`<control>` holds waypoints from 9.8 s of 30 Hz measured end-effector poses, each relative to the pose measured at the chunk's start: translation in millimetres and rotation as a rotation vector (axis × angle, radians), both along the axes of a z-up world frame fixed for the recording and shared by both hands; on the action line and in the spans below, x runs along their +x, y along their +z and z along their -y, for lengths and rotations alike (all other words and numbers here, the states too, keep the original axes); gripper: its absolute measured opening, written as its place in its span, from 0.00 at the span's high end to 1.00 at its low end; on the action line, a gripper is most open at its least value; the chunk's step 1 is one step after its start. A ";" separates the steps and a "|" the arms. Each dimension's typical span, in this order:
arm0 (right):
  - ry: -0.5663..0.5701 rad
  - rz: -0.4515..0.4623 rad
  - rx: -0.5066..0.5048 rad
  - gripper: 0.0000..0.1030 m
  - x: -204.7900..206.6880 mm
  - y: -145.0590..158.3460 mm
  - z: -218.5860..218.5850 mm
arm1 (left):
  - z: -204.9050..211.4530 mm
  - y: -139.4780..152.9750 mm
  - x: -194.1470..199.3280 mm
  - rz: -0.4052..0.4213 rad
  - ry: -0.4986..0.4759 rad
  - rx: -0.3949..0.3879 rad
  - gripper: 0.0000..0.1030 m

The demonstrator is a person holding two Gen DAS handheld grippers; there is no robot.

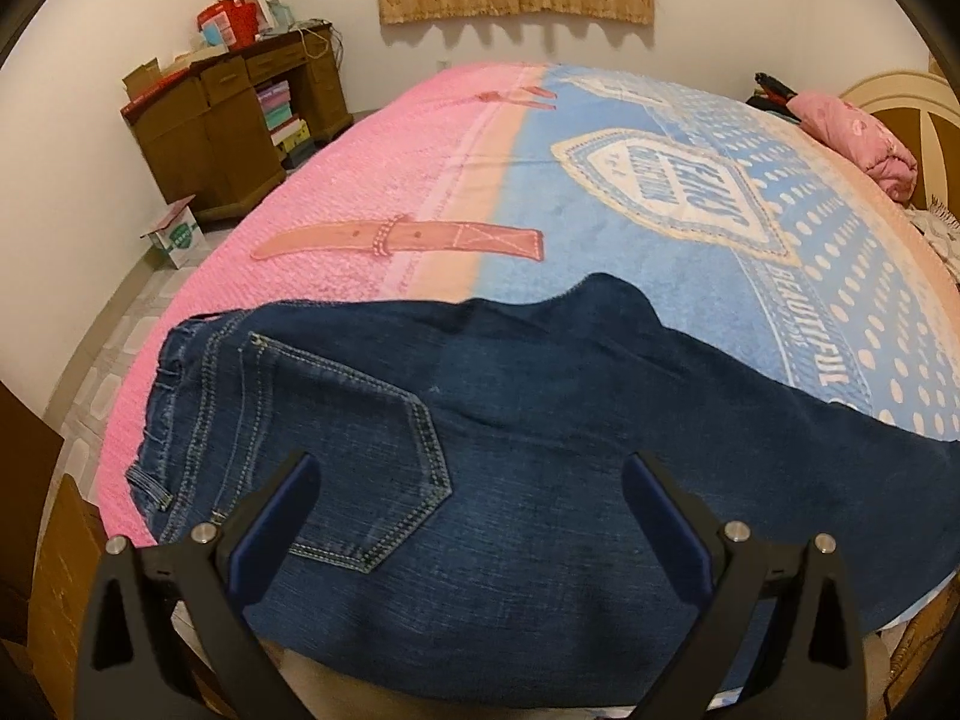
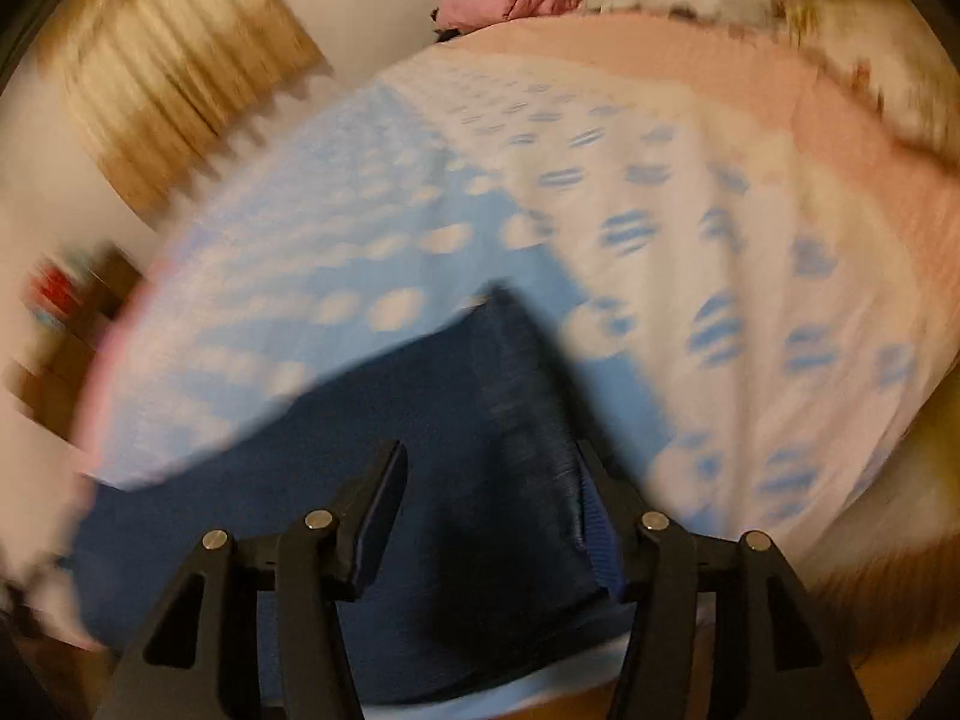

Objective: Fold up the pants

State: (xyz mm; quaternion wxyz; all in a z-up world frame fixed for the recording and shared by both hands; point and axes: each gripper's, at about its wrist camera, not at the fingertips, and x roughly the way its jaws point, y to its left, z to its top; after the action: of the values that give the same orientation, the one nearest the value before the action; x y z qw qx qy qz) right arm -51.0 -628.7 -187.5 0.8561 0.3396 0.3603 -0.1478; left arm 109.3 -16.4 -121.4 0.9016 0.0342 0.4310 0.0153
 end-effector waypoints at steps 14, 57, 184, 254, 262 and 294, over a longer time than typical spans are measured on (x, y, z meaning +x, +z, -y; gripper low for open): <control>-0.276 0.211 0.179 0.40 -106.9 -35.5 -52.2 | 4.7 -14.6 1.3 -0.046 -0.023 -0.042 0.00; -0.328 0.002 -0.303 0.91 -61.5 -19.4 -54.5 | -25.8 -23.4 9.9 -0.083 0.036 -0.130 0.00; 0.207 0.198 -0.115 0.47 48.2 27.0 -365.4 | -125.7 23.3 1.7 0.203 0.160 -0.337 0.71; 0.388 -0.092 -0.073 0.63 39.5 -3.1 -324.5 | 95.4 -29.6 -52.5 -0.034 -0.429 -0.018 0.16; 0.311 0.022 -0.275 0.62 64.5 64.3 -316.8 | 98.1 -22.7 -38.7 -0.032 -0.379 0.010 0.14; 0.161 0.108 -0.016 0.61 68.7 22.4 -278.3 | 69.5 -51.4 2.8 -0.131 -0.219 -0.047 0.00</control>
State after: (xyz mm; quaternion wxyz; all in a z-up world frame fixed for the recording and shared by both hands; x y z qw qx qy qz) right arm 17.7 -350.4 -165.1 0.8861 0.3102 0.3387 -0.0630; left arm 112.2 -85.9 -172.8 0.8683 0.0610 0.4829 -0.0954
